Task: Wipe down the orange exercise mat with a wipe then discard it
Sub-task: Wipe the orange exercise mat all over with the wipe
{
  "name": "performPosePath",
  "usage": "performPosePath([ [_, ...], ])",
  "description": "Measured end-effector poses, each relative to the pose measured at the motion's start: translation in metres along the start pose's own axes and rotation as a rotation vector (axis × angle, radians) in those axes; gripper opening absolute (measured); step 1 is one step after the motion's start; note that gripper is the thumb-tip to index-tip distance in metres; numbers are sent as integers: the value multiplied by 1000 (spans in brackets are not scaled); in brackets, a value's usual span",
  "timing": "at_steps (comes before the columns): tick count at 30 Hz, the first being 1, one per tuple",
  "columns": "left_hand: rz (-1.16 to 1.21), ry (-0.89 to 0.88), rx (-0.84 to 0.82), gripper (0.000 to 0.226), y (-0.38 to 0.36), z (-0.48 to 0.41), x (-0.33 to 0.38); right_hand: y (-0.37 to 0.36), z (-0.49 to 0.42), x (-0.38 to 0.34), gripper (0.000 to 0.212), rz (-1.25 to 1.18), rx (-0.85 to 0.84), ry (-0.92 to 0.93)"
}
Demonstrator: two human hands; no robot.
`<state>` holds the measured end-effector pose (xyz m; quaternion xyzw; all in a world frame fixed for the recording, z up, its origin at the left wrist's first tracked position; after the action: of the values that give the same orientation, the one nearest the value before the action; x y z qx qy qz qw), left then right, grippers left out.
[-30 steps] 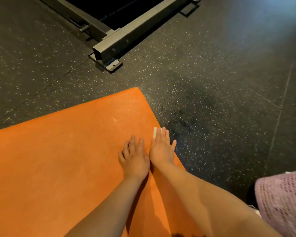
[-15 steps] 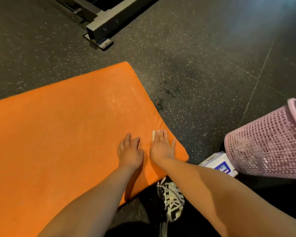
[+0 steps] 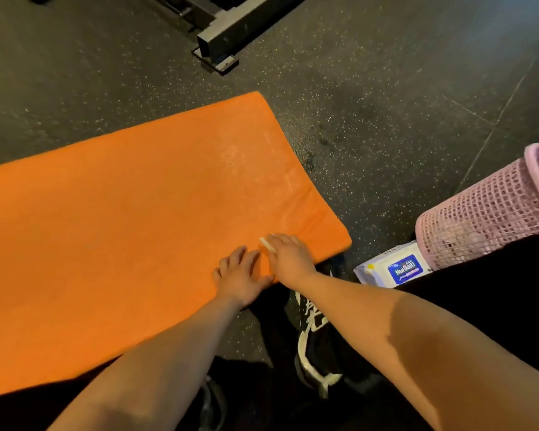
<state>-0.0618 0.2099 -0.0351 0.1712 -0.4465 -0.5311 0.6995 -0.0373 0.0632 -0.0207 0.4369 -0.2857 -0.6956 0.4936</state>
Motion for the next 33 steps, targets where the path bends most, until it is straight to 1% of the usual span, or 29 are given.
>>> performPosePath([
  [2,-28,-41,-63,90,-8,10,-9,-6,6,-9,48,-50,-34,20],
  [3,-45,-70,-73,92,-11,14,-13,-9,9,-13,48,-63,-48,28],
  [4,-54,-96,-58,89,-12,17,-17,-11,12,-16,47,-73,-60,40],
  [8,-106,-167,53,65,-3,24,-21,-14,17,-23,43,-122,-64,46],
  [11,-60,-204,89,47,0,26,-22,-9,15,-27,36,-157,-59,11],
  [14,24,-185,158,31,6,24,-26,-5,13,-32,30,-209,-81,-5],
  [16,57,-165,214,25,16,21,-28,-1,11,-38,28,-226,-60,9],
  [20,111,-183,307,20,44,9,-36,20,-3,-62,31,-207,20,59],
  [23,172,-179,363,18,68,-5,-44,39,-21,-87,34,-142,105,106],
  [26,204,-160,407,19,91,-22,-53,53,-45,-112,36,-70,147,137],
  [30,217,-123,447,18,124,-50,-72,68,-90,-145,33,-3,154,196],
  [33,214,-73,449,21,152,-76,-94,79,-132,-174,31,32,154,288],
])
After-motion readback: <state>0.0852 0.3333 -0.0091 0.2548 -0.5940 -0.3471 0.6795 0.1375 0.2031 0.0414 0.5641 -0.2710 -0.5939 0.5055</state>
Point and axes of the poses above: each hand's wrist, its own z-axis away from the middle knuckle, its own y-axis out of the back of the hand, x = y × z, the point moved 3 cm from there along -z, towards the middle knuckle, and after that the axes turned 5 degrees about -y, right-handed, at the moved point
